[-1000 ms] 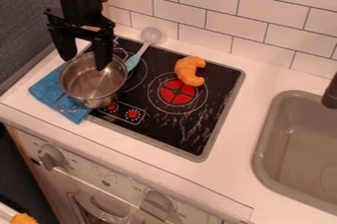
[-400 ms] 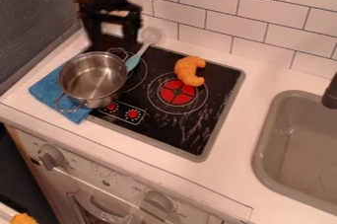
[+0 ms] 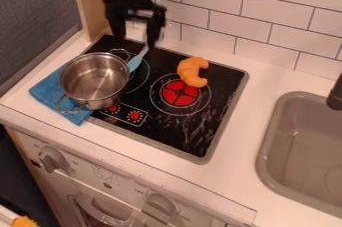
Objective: Move the ladle to the bottom right of the stove
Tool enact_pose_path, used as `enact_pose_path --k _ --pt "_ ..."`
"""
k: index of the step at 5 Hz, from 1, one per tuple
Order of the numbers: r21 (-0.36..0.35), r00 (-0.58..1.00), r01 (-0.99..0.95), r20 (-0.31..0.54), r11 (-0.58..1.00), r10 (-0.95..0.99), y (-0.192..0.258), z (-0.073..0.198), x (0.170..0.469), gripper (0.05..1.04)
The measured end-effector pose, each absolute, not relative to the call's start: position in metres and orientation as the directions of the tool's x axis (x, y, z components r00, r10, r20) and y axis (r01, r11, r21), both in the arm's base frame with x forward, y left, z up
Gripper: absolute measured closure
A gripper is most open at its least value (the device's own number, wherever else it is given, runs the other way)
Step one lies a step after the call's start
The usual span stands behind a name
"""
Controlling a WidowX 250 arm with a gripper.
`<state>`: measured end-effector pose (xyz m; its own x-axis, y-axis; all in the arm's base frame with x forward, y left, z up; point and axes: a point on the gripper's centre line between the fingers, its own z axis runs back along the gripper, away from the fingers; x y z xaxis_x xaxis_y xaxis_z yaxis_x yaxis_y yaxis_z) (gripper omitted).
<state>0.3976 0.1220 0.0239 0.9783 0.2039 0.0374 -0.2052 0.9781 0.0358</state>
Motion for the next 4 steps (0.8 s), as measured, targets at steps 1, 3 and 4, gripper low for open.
enact_pose_path --k 1,3,4 --pt "0.022 0.965 -0.252 0.079 0.967 0.250 0.1224 0.0113 0.4064 0.082" --pt "0.014 0.953 -0.287 0.109 0.958 0.284 0.1269 0.0044 0.4004 0.420" --pt "0.018 0.950 -0.295 0.116 0.955 0.291 0.1270 0.0042 0.3982 0.702"
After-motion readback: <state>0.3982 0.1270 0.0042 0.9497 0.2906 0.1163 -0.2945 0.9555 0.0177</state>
